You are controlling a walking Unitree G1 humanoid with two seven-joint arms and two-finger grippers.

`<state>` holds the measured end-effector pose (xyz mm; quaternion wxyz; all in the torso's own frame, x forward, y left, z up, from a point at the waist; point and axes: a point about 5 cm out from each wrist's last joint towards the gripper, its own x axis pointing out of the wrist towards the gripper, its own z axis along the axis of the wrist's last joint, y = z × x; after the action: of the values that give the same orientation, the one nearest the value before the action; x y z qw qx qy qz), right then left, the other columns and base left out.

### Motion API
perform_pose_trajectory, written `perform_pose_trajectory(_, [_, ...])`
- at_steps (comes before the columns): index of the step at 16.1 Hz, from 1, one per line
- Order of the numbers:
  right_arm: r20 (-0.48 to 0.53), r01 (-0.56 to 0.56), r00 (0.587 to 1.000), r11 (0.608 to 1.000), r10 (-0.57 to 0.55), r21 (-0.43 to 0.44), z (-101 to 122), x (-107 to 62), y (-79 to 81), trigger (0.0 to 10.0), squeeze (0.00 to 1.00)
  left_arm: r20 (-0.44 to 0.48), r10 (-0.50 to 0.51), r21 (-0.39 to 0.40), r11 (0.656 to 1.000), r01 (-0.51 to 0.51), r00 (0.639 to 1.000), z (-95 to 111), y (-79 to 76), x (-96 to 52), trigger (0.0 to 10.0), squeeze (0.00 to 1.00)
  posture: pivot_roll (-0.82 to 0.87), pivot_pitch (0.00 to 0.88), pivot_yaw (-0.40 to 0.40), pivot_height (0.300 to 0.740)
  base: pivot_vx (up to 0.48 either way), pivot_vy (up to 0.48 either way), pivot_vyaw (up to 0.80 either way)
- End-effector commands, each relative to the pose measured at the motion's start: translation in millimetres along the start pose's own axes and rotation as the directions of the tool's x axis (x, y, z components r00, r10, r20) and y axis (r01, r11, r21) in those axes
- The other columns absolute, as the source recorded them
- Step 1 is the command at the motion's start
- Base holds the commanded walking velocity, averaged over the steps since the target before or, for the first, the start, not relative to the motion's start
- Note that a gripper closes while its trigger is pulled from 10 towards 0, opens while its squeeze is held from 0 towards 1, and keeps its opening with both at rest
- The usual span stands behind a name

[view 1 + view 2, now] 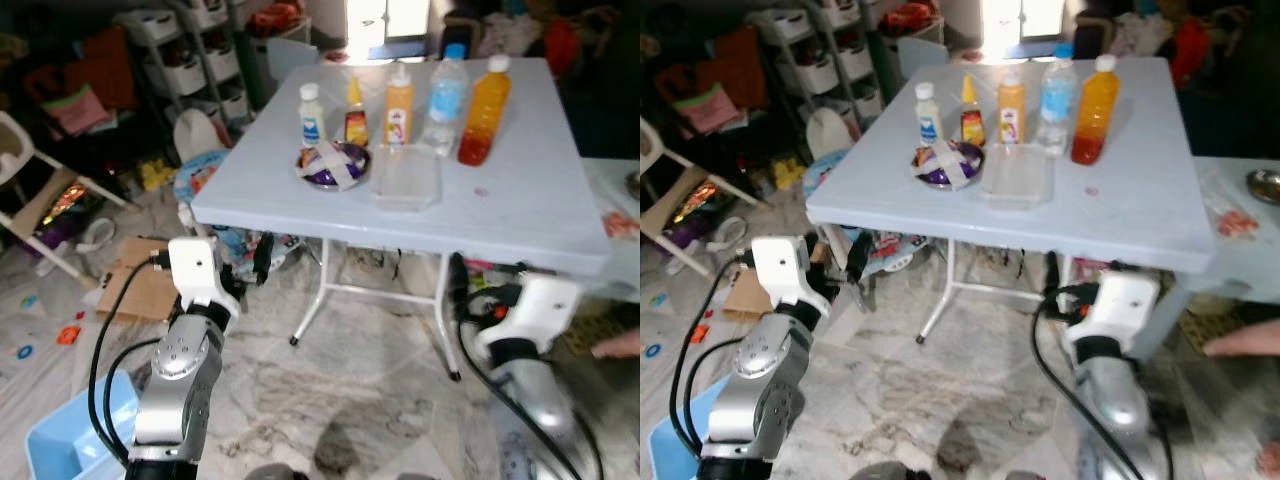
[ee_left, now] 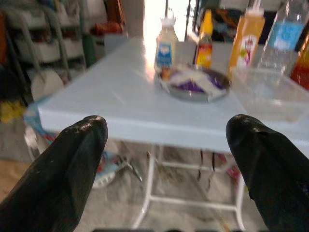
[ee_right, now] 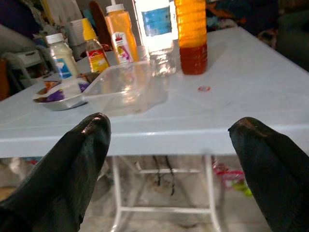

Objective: Restocking fridge

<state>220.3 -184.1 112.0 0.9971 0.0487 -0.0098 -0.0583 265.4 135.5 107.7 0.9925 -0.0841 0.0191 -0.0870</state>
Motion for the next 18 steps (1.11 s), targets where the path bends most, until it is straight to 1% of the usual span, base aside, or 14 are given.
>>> perform_pose_trajectory(1, [0.017,0.007,1.0,1.0,-0.007,0.002,2.3,-0.9,-1.9,10.0,0.0,-0.005,0.014,0.004,1.0,-0.014,1.0,-1.4,5.7,-0.2,10.0,0.0,-0.12,0.0,0.123,0.74,0.0,0.0,0.0])
perform_pose_trajectory(3, [0.02,-0.009,1.0,0.999,0.01,-0.03,-0.3,-2.2,1.0,10.0,0.0,-0.021,-0.003,0.012,1.0,0.003,1.0,-4.2,4.1,-0.9,10.0,0.0,-0.13,0.0,0.122,0.74,0.0,0.0,0.0])
perform_pose_trajectory(5, [0.015,-0.012,1.0,1.0,0.012,-0.022,-2.5,-3.1,0.9,10.0,0.0,-0.017,-0.009,0.017,1.0,0.009,1.0,-2.5,2.9,-3.2,10.0,0.0,-0.12,0.0,0.118,0.74,0.0,0.0,0.0])
perform_pose_trajectory(7, [0.009,-0.036,0.999,0.999,0.036,-0.018,-1.9,-5.1,4.8,10.0,0.0,-0.012,-0.012,0.02,1.0,0.012,1.0,0.3,3.4,-6.6,10.0,0.0,-0.12,0.0,0.113,0.74,0.0,0.0,0.0])
perform_pose_trajectory(8, [0.006,-0.045,0.999,0.999,0.045,-0.011,-2.0,-5.1,6.5,10.0,0.0,-0.017,-0.023,0.024,0.999,0.023,1.0,1.3,3.4,-7.2,10.0,0.0,-0.12,0.0,0.115,0.74,0.0,0.0,0.74])
perform_pose_trajectory(12, [0.012,-0.04,0.999,0.999,0.039,0.007,-0.1,-5.8,6.5,10.0,0.0,-0.012,-0.034,0.03,0.999,0.034,0.999,5.8,2.7,-7.7,10.0,0.0,-0.11,0.0,0.117,0.74,0.414,0.0,0.64])
perform_pose_trajectory(18, [0.006,-0.029,1.0,0.999,0.029,0.02,0.1,-8.2,5.3,10.0,0.0,-0.027,-0.075,0.044,0.996,0.076,0.997,8.0,-1.6,-10.6,10.0,0.0,-0.1,0.0,0.124,0.74,0.371,0.0,0.0])
